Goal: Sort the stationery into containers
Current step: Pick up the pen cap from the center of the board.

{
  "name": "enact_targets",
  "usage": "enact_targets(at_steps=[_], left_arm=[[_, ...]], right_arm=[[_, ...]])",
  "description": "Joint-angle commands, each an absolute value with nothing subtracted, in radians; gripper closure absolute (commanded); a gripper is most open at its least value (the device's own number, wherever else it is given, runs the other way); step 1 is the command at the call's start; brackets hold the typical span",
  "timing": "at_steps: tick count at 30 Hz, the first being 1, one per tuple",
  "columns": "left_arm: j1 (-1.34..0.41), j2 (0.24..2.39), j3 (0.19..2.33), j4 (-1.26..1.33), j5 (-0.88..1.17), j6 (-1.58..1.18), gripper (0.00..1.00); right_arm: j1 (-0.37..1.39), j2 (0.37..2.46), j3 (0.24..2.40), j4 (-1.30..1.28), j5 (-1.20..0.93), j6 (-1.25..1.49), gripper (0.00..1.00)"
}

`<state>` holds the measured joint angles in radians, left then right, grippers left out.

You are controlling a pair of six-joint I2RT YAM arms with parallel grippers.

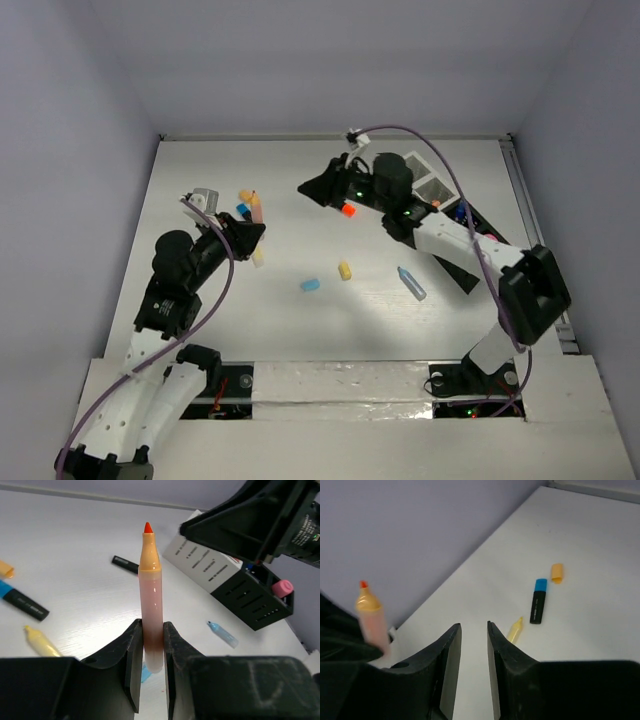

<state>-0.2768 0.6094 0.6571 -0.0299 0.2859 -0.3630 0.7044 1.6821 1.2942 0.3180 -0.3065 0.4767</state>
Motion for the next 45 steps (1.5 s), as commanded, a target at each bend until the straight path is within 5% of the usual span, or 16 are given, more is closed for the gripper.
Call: enact_targets(at_steps=[1, 7, 10, 17, 30, 33, 37, 42, 45], left_arm=[[-0.262, 0.633, 0.701, 0.112, 0.419, -0.411, 1.00], [-0.262, 0.683, 0.693, 0.270, 0.584, -0.517, 1.00], [-0.262, 0.696, 0.675, 0.336, 0.658, -0.569, 1.00], [-0.273, 0.735, 0.621, 0.416, 0.746, -0.653, 1.00], [-0.394, 0.805, 0.594, 0.520, 0.735, -0.677, 1.00], [-0.423, 0.824, 0.594, 0.538, 0.724, -0.676, 1.00], [-0.434, 0.831, 0.595, 0.538, 0.698, -0.667, 1.00], [-0.434, 0.810, 0.594, 0.525, 0.663, -0.653, 1.00], [-0.434, 0.793, 0.592, 0.485, 0.617, -0.632, 0.73]], right_arm=[[0.620, 1.561, 1.149, 0.556, -0.601, 0.561, 0.67], [0.584, 1.532, 1.057, 0.877, -0.931, 0.715, 0.27], [0.584, 1.562, 1.040, 1.031, -0.997, 0.816, 0.19], [0.584, 1.592, 1.054, 1.187, -1.046, 0.943, 0.18], [0.666, 1.614, 1.144, 0.914, -0.931, 0.755, 0.22], [0.676, 1.620, 1.164, 0.876, -0.920, 0.732, 0.29], [0.686, 1.623, 1.152, 0.936, -0.920, 0.773, 0.67], [0.686, 1.611, 1.126, 0.957, -0.876, 0.801, 0.89], [0.686, 1.582, 1.109, 0.924, -0.819, 0.772, 0.95]])
